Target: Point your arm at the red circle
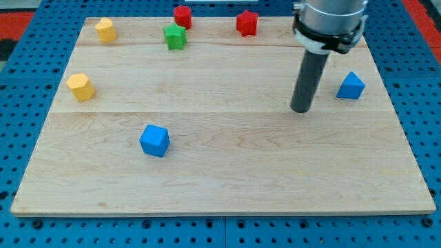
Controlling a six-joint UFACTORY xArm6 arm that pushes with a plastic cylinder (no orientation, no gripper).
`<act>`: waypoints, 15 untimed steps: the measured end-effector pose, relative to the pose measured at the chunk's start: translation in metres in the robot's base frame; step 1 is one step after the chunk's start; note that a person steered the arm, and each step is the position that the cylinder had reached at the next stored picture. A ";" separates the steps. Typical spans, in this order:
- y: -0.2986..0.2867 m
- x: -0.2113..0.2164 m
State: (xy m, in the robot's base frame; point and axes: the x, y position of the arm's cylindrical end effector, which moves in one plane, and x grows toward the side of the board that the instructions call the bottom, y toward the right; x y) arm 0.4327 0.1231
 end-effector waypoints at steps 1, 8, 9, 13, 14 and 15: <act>-0.003 -0.017; -0.116 -0.178; -0.131 -0.193; -0.135 -0.240; -0.138 -0.241; -0.144 -0.241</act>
State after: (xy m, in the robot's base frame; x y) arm 0.1920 -0.0212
